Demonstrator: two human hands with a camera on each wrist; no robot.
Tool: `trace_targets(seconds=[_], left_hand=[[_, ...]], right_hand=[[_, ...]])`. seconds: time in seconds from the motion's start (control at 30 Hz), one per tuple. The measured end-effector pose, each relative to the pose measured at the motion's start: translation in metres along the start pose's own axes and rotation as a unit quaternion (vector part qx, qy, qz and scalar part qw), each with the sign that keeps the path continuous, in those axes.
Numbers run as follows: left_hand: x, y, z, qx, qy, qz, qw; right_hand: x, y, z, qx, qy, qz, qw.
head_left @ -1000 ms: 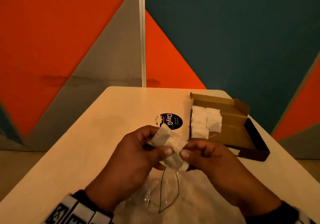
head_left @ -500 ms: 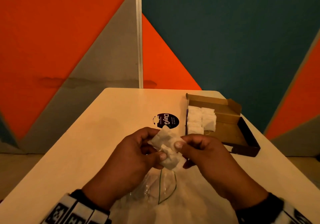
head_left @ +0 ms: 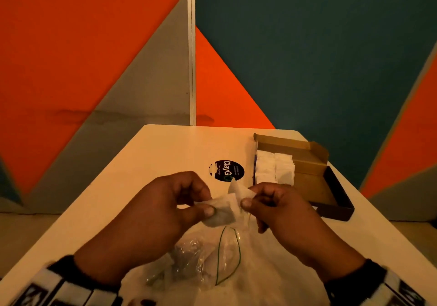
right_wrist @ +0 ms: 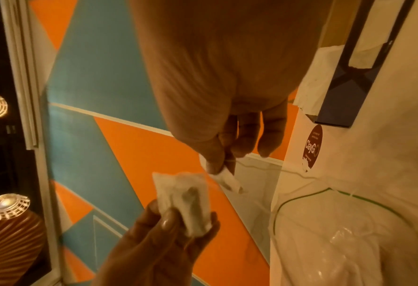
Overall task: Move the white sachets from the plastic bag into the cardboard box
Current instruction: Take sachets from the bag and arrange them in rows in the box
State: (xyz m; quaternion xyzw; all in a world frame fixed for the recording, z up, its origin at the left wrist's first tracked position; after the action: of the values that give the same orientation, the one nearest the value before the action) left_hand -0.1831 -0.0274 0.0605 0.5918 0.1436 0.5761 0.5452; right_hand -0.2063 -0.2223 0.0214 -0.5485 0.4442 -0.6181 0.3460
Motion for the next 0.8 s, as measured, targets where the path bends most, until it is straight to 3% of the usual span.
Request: trace_targets(seconds=[0.13, 0.33, 0.5, 0.67, 0.8], left_hand=[[-0.014, 0.012, 0.015, -0.013, -0.039, 0.124, 0.991], [-0.024, 0.014, 0.025, -0.026, -0.09, 0.155, 0.983], [-0.018, 0.015, 0.031, -0.048, -0.079, 0.222, 0.971], [-0.003, 0.006, 0.036, -0.047, -0.075, 0.23, 0.969], [0.019, -0.008, 0.035, -0.001, -0.035, 0.184, 0.982]], right_hand=[[-0.009, -0.015, -0.004, 0.043, -0.037, -0.063, 0.996], [-0.012, -0.027, -0.007, 0.076, -0.088, -0.141, 0.983], [-0.004, -0.029, -0.003, 0.083, -0.072, -0.189, 0.976], [0.011, -0.015, 0.001, 0.082, -0.037, -0.306, 0.948], [0.036, 0.005, 0.005, 0.025, -0.031, -0.293, 0.955]])
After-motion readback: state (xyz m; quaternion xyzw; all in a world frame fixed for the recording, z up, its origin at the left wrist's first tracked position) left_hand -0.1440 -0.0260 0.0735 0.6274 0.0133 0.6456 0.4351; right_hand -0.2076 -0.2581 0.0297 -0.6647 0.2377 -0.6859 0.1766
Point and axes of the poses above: each hand's wrist, its own z-axis towards the middle knuckle, its own x-axis out of the back of the hand, y = z × x, the point moved 8 cm from there along z, towards the middle knuckle, and after that the axes turned 4 degrees about -x, right-handed, at the moved point
